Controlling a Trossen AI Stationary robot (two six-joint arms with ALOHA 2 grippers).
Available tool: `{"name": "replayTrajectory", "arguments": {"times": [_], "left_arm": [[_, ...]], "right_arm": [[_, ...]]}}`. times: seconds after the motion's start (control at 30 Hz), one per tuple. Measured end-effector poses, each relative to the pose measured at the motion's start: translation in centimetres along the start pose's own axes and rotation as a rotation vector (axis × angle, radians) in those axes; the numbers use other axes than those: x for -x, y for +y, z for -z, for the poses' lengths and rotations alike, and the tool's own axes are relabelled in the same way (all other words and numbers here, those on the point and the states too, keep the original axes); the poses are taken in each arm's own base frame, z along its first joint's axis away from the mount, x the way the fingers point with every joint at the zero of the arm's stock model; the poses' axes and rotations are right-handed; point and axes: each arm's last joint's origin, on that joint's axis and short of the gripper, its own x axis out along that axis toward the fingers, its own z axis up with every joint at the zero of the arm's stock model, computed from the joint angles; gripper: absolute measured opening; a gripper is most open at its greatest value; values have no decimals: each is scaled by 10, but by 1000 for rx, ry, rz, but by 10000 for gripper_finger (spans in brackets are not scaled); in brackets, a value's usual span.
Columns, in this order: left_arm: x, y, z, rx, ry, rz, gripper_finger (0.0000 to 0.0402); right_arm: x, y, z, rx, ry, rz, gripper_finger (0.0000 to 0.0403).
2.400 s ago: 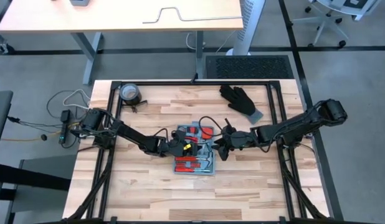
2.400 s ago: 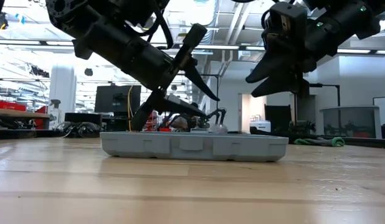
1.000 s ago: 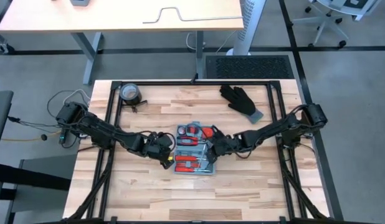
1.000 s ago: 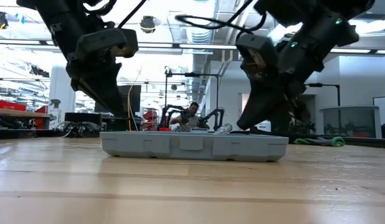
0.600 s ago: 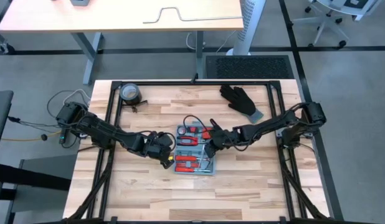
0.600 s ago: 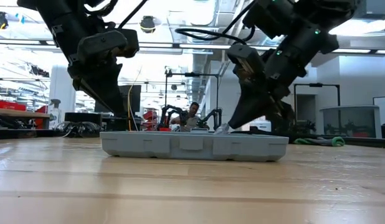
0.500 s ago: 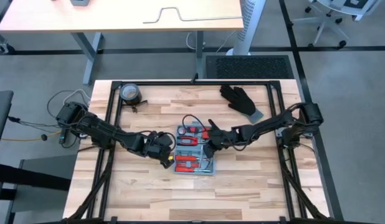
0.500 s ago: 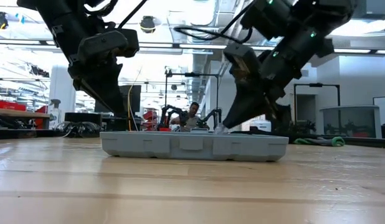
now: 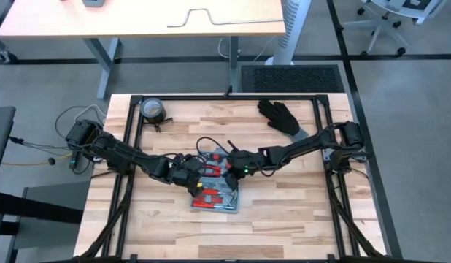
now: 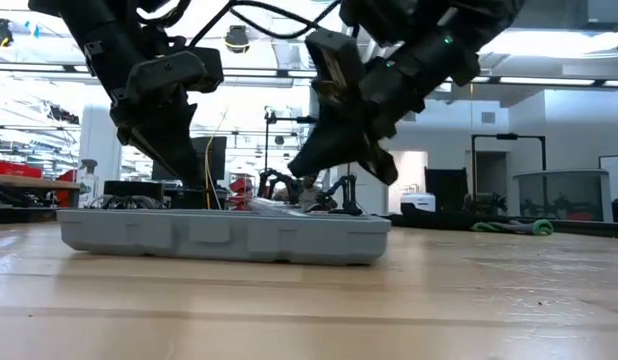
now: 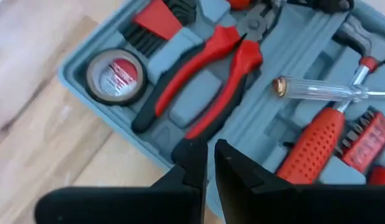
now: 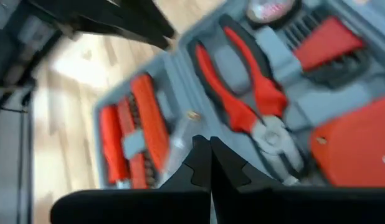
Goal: Prefit tool cases
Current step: Put the transparent screwdriver into the gray toolbox
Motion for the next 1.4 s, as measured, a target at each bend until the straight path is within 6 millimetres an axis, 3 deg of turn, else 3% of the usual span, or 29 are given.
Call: {"name": "replayTrajectory", "arguments": {"times": [0.13,0.37,0.5,0.6,0.83,1.07,1.27,1.4], "left_arm": [[3,0,10,-10,108,20,22],[11,-7,51,24,158,-18,2],[3,-8,77,119,164,124,1],[-4,-3,85,205,130,187,1],[-17,6,74,250,92,242,0],[-29,12,57,264,14,235,0],[-50,-6,48,278,12,344,0],[-57,-19,45,251,13,354,0]], "right_arm": [[3,-2,5,18,70,16,0],[4,21,28,95,142,-50,0],[2,24,35,100,158,-52,0],[-3,21,34,85,159,-42,0],[-18,1,22,44,162,3,0],[-36,0,11,51,191,-46,0],[-44,7,0,69,171,-73,0],[-40,1,-6,71,174,-33,0]]}}
